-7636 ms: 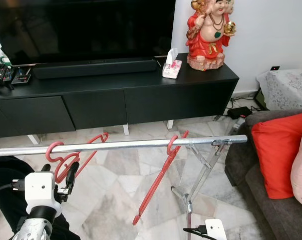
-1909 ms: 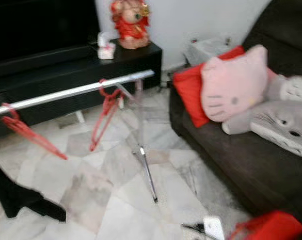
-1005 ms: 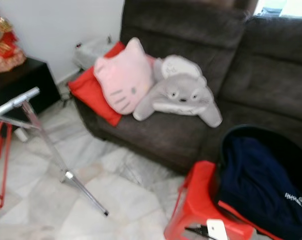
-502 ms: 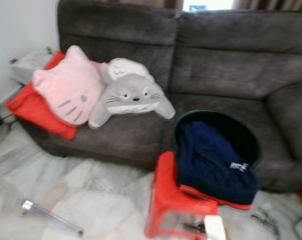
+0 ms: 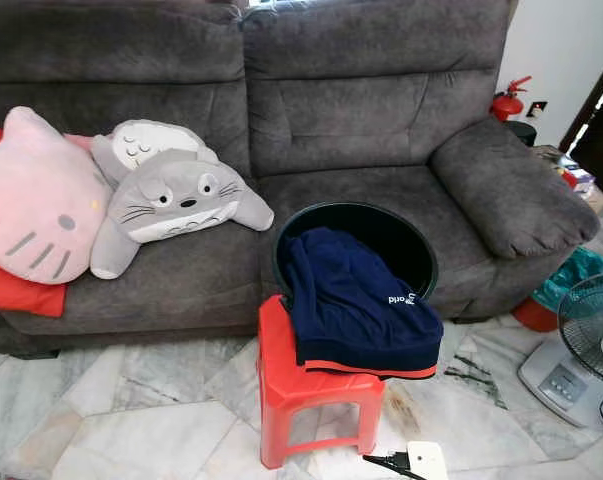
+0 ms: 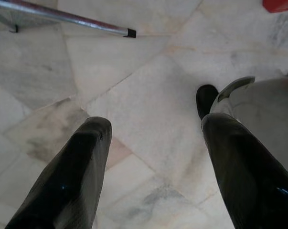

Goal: Hang hanger

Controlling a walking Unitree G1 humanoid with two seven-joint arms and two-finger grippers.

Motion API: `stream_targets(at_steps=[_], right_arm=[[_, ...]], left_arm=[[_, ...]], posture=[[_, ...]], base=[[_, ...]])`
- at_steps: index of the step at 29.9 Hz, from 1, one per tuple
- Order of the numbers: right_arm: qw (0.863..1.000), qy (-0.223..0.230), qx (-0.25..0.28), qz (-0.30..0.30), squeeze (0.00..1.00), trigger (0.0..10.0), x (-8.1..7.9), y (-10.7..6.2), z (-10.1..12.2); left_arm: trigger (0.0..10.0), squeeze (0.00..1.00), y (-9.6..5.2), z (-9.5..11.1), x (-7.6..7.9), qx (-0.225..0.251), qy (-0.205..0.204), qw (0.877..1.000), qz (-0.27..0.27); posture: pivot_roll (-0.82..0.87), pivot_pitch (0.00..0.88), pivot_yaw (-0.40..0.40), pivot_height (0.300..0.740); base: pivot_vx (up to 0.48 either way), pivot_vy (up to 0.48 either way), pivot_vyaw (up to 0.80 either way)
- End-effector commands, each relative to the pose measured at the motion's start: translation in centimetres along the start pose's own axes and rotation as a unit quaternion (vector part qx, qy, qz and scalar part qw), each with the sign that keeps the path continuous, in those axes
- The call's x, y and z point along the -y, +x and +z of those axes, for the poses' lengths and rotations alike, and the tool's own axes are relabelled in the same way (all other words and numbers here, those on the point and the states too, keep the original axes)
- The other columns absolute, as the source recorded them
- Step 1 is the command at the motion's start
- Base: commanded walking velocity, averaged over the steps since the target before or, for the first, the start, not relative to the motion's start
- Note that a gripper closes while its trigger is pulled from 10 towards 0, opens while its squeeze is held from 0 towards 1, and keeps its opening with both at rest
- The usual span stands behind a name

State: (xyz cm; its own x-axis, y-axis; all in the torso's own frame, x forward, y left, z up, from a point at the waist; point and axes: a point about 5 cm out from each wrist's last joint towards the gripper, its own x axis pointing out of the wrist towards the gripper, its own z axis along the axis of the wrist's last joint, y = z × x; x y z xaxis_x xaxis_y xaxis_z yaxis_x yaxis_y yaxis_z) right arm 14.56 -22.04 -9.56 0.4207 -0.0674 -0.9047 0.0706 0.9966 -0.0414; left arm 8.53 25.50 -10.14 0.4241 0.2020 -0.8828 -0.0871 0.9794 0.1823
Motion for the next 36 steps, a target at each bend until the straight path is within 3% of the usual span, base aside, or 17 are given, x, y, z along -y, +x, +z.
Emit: stream_targets(at_steps=[1,6,27,31,36], right_arm=[[1.0,0.002,0.003,0.0,0.0,10.0,0.0,0.0,0.2],[1.0,0.001,0.004,0.0,0.0,10.0,0.0,0.0,0.2],[1.0,0.004,0.021,-0.002,0.0,10.0,0.1,0.0,0.4],[0.998,0.001,0.056,-0.011,0.0,10.0,0.1,-0.1,1.0],[0.998,0.0,0.061,-0.009,0.0,10.0,0.0,-0.1,1.1]], left_arm=[[10.0,0.0,-0.2,-0.8,-0.5,-0.012,0.007,1.0,0.003],[10.0,0.0,-0.4,-1.2,-0.7,-0.017,0.012,1.0,0.005],[10.0,0.0,-0.2,-0.9,0.3,-0.017,0.014,1.0,-0.002],[10.0,0.0,-0.1,-0.8,0.2,-0.017,0.017,1.0,-0.002],[10.0,0.0,-0.2,-1.0,0.0,-0.018,0.02,1.0,-0.003]], posture=[[-0.09,0.0,0.019,0.74],[-0.08,0.0,0.018,0.74],[-0.09,0.0,0.019,0.74],[-0.1,0.0,0.026,0.74],[-0.11,0.0,0.028,0.74]], base=[[0.0,0.0,-0.76],[0.0,-0.288,-0.76],[0.0,0.0,0.0],[0.0,0.0,0.0],[0.0,0.0,0.0]])
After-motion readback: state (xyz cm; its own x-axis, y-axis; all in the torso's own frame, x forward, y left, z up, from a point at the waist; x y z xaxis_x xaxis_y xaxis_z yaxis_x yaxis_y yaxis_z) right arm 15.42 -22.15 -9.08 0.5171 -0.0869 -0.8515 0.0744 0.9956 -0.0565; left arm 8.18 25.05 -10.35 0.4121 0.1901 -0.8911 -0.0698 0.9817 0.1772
